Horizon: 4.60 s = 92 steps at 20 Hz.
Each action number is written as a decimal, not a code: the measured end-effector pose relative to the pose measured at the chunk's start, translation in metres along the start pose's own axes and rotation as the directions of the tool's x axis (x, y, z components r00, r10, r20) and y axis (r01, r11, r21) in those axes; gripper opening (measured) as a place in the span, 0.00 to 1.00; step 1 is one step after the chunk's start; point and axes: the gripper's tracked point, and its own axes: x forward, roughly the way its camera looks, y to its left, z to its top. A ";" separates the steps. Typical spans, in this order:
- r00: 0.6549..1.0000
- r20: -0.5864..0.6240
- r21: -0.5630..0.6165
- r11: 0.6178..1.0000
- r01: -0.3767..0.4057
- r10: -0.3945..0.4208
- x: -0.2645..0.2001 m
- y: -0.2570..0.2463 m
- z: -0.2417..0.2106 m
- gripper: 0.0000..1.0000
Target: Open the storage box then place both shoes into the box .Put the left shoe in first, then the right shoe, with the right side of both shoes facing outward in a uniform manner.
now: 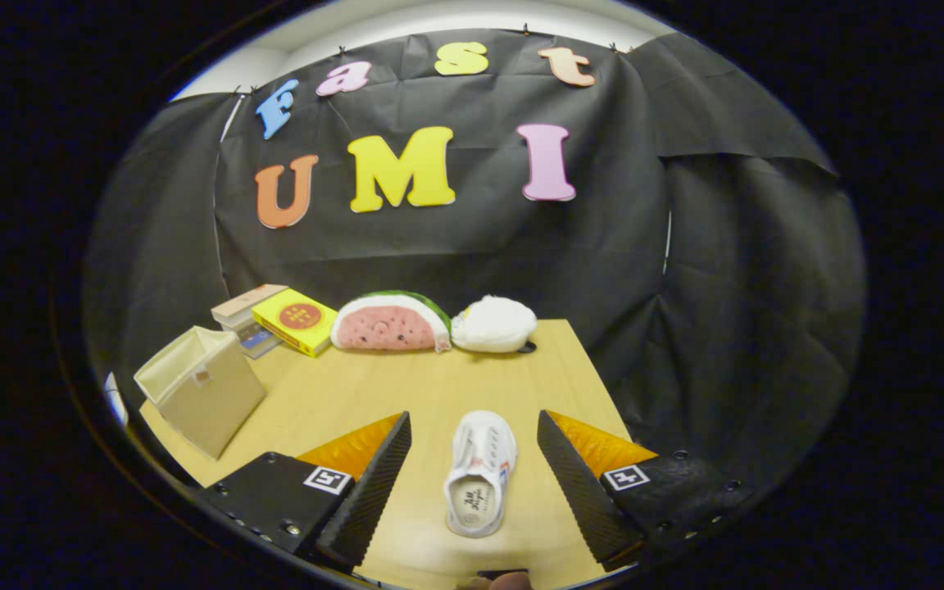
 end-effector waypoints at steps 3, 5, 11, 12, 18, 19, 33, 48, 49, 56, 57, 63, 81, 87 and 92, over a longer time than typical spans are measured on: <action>0.994 -0.109 -0.022 1.000 0.014 -0.016 0.018 -0.021 -0.050 0.96; 0.990 -0.140 -0.036 0.999 0.011 -0.016 0.033 -0.027 -0.069 0.96; 0.965 -0.259 -0.041 0.998 -0.048 0.036 0.079 -0.020 -0.108 0.96; 0.960 -0.278 -0.037 0.998 -0.050 0.038 0.087 -0.020 -0.111 0.96; 0.936 -0.345 0.016 0.997 -0.070 0.071 0.122 -0.013 -0.117 0.89; 0.932 -0.354 0.031 0.997 -0.072 0.079 0.127 -0.011 -0.118 0.83; 0.898 -0.439 0.215 0.968 0.127 -0.021 0.134 -0.016 -0.108 0.00; 0.921 -0.389 0.367 0.922 0.123 0.032 0.027 0.189 -0.029 0.00; 0.922 -0.386 0.366 0.924 0.114 0.039 0.019 0.212 -0.022 0.00; 0.949 -0.306 0.398 0.916 0.059 0.072 -0.008 0.368 0.038 0.00; 0.952 -0.297 0.400 0.915 0.052 0.075 -0.008 0.389 0.042 0.00; 0.944 -0.320 0.396 0.916 0.063 0.074 0.008 0.481 0.022 0.00; 0.935 -0.336 0.320 0.920 0.226 -0.113 0.056 0.519 -0.032 0.00; 0.942 -0.320 0.265 0.945 0.189 -0.099 0.072 0.525 -0.039 0.00; 0.965 -0.261 0.206 0.978 0.043 0.013 0.046 0.550 -0.023 0.84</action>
